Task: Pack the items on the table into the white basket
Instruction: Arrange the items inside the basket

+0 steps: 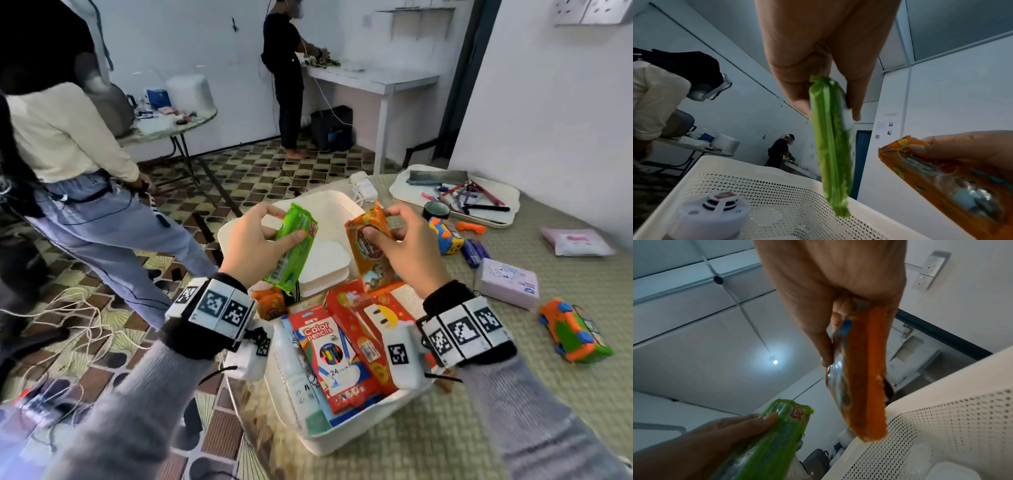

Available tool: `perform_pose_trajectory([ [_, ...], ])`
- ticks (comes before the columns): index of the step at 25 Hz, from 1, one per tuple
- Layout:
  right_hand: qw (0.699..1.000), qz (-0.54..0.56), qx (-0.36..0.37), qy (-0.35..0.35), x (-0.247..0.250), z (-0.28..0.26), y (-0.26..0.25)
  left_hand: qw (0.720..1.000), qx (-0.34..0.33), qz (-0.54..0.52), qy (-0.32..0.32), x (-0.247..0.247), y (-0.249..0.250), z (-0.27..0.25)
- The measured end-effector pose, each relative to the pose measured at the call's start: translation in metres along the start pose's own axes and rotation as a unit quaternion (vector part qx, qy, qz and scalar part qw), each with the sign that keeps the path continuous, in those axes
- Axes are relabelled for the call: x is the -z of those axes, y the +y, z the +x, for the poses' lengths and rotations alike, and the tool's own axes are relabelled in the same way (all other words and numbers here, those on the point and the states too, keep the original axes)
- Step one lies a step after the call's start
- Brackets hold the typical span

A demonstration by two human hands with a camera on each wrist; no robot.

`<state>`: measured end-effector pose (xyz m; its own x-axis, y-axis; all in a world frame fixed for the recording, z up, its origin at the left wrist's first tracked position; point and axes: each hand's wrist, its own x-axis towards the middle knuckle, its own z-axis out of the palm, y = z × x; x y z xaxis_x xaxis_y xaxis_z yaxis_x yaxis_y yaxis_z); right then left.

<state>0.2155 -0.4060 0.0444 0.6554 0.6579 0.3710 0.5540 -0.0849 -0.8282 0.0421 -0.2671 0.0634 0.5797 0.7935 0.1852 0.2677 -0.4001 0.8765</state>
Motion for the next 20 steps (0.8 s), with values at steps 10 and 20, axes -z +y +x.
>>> perform_pose_trajectory([
  [10, 0.988, -0.06, -0.115, 0.083, -0.032, 0.038, 0.041, 0.973, -0.035, 0.128, -0.187, -0.046, -0.039, 0.121],
  [20, 0.92, -0.06, -0.313, 0.23, -0.066, 0.003, 0.062, 0.918, -0.074, 0.134, -0.367, -0.118, -0.092, 0.162],
])
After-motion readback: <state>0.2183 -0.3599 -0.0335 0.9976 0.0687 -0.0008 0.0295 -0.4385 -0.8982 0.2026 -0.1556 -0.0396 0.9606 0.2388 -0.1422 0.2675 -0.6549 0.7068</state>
